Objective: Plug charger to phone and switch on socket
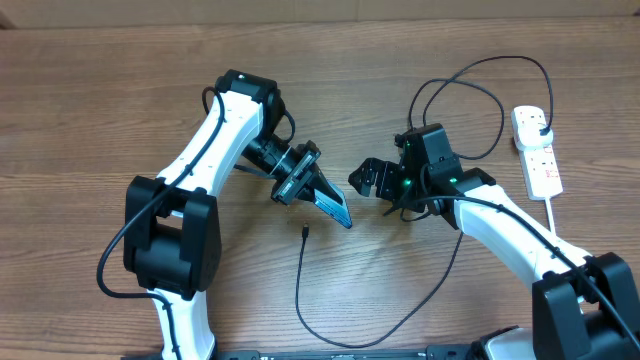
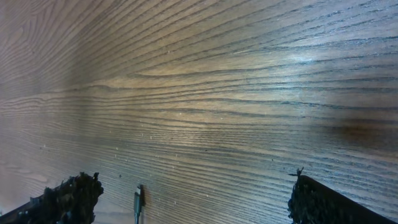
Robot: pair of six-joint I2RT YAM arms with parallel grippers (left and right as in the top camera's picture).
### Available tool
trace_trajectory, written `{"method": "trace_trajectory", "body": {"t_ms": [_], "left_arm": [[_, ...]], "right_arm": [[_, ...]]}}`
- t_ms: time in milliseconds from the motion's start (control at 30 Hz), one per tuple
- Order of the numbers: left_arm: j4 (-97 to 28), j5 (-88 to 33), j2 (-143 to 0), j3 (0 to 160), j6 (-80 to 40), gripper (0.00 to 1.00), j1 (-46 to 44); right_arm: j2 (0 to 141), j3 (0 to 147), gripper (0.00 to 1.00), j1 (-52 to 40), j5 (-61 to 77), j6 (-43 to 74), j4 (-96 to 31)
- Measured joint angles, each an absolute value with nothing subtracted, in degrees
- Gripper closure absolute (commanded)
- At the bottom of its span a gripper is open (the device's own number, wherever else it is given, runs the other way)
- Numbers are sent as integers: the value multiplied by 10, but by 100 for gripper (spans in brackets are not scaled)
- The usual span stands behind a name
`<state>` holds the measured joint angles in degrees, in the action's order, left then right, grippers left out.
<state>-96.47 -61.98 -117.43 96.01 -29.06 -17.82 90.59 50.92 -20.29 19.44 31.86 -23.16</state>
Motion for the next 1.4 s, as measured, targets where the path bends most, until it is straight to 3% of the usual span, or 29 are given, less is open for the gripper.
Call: {"method": "trace_trajectory", "body": {"t_ms": [633,1100,1400], "left_arm": [[-964,-603,-1174,960,-291,96,-178],[-922,-455,-1174,960,-246,96,-178],[-825,-410,-1174,960,-237,96,-178]], "right_arm": [[906,509,0,-203,194,319,-232],[906,509,0,-203,194,319,-232],[906,509,0,-203,193,319,-231]]}}
